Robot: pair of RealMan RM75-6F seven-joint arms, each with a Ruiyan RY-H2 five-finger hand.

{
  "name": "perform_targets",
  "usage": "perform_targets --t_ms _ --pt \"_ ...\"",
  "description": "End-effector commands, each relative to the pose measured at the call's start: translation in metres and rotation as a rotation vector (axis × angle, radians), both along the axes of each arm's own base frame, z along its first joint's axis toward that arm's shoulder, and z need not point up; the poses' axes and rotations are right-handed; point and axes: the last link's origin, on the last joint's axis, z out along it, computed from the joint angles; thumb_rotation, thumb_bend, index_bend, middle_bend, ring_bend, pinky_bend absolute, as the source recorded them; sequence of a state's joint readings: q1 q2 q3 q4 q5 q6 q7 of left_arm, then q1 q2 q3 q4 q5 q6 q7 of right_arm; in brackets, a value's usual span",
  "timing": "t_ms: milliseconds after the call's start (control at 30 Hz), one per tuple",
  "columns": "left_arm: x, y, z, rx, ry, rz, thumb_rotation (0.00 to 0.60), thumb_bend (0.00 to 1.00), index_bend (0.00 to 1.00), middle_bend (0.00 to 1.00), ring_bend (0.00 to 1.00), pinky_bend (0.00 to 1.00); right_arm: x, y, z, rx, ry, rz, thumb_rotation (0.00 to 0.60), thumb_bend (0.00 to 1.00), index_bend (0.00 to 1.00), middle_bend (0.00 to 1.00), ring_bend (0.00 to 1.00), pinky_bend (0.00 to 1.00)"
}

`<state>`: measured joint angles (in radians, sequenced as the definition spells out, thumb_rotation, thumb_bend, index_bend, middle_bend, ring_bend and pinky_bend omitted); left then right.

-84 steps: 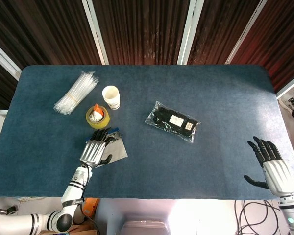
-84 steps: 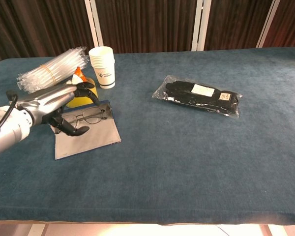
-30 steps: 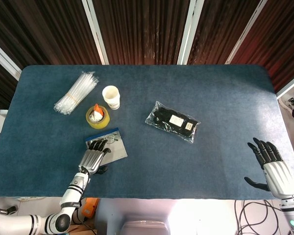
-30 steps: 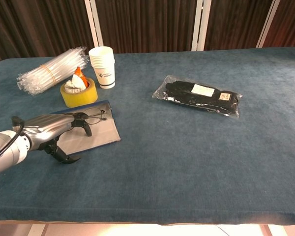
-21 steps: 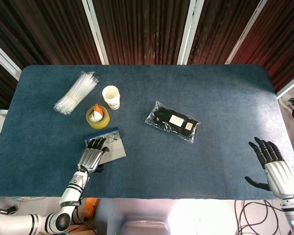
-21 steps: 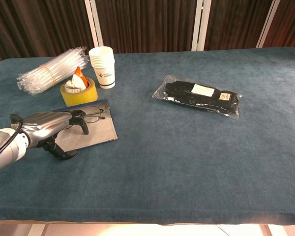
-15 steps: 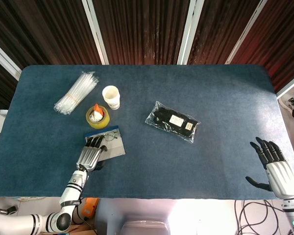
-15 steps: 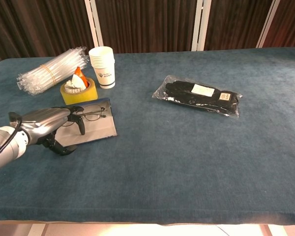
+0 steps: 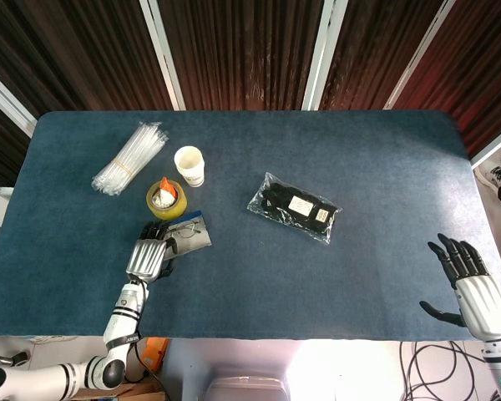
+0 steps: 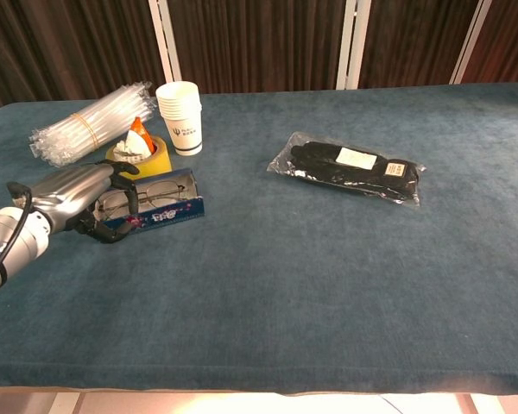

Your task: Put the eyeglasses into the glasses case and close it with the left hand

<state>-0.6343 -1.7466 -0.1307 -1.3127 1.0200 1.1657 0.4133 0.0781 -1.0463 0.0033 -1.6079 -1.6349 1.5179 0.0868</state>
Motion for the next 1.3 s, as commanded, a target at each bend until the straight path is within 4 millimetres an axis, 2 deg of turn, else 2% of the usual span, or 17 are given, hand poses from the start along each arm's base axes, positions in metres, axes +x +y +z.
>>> perform_targets --t_ms 33,233,400,600,800,1000,1300 --pt "-0.002 0.005 -0.003 0.065 -0.015 -0.003 0.6 0.38 0.54 0.1 0.0 0.07 0.0 0.0 0.0 -0.001 0.0 0.0 0.6 0.28 0.0 0.0 0.0 0.0" --pt "-0.004 0.005 -0.006 0.08 -0.042 -0.004 0.6 0.39 0.58 0.13 0.02 0.07 0.0 0.0 0.0 -0.001 0.0 0.001 0.6 0.28 0.0 0.0 0.0 0.0" --pt "-0.001 -0.002 -0.005 0.033 -0.114 0.0 0.6 0.46 0.62 0.14 0.03 0.07 0.0 0.0 0.0 -0.003 0.001 0.001 0.6 0.28 0.0 0.0 0.0 0.0" --pt "0.003 -0.016 0.005 0.014 -0.19 -0.031 0.6 0.54 0.65 0.15 0.03 0.09 0.0 0.0 -0.001 -0.008 0.006 0.0 0.6 0.28 0.0 0.0 0.0 0.0" --pt "0.004 -0.026 0.018 0.023 -0.219 -0.054 0.6 0.56 0.66 0.14 0.02 0.09 0.001 0.0 -0.002 -0.013 0.01 -0.003 0.6 0.28 0.0 0.0 0.0 0.0" --pt "0.011 -0.016 0.025 0.032 -0.234 -0.049 0.6 0.57 0.66 0.15 0.03 0.09 0.001 -0.001 -0.004 -0.009 0.015 -0.005 0.6 0.28 0.0 0.0 0.0 0.0" --pt "0.016 0.005 0.02 0.03 -0.225 -0.009 0.6 0.55 0.67 0.15 0.03 0.08 0.001 -0.001 -0.002 -0.012 0.005 -0.005 0.6 0.28 0.0 0.0 0.0 0.0"
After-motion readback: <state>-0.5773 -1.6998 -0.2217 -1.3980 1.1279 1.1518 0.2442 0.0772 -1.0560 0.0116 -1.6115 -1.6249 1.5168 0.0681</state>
